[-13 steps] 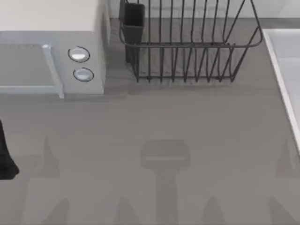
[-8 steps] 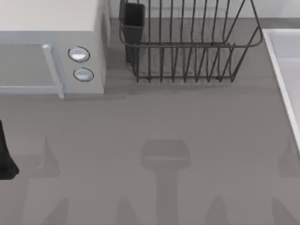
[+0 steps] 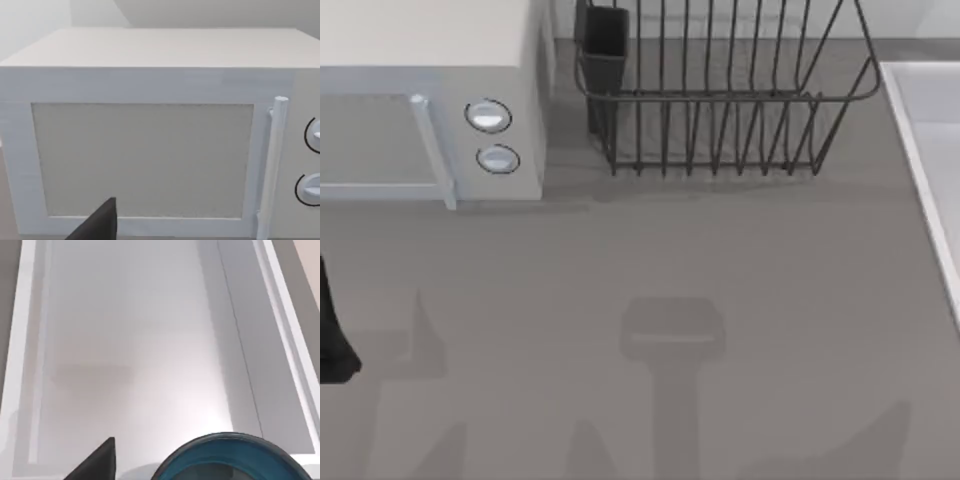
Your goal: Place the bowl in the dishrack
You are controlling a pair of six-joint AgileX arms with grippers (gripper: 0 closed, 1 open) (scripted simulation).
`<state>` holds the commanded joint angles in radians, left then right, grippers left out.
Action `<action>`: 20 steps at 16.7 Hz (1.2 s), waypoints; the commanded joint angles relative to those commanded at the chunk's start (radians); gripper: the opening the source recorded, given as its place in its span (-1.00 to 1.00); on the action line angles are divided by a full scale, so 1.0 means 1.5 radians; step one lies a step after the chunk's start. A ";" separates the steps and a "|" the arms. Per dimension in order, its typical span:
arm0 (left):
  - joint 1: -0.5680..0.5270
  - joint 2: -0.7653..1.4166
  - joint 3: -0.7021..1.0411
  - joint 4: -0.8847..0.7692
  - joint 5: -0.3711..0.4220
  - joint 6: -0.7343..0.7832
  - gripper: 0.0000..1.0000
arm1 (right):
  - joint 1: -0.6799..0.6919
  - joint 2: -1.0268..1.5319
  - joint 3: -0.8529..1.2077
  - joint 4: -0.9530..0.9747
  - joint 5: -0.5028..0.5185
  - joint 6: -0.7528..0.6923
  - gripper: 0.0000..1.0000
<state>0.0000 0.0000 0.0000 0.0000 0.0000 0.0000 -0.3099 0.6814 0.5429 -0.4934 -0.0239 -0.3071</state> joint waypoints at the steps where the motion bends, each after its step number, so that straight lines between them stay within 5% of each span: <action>1: 0.000 0.000 0.000 0.000 0.000 0.000 1.00 | -0.027 0.070 0.047 -0.045 -0.002 -0.026 1.00; 10: 0.000 0.000 0.000 0.000 0.000 0.000 1.00 | -0.234 0.549 0.403 -0.373 -0.016 -0.228 1.00; 20: 0.000 0.000 0.000 0.000 0.000 0.000 1.00 | -0.270 0.630 0.471 -0.425 -0.017 -0.265 1.00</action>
<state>0.0000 0.0000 0.0000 0.0000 0.0000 0.0000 -0.7150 1.6264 1.2493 -1.1313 -0.0500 -0.7038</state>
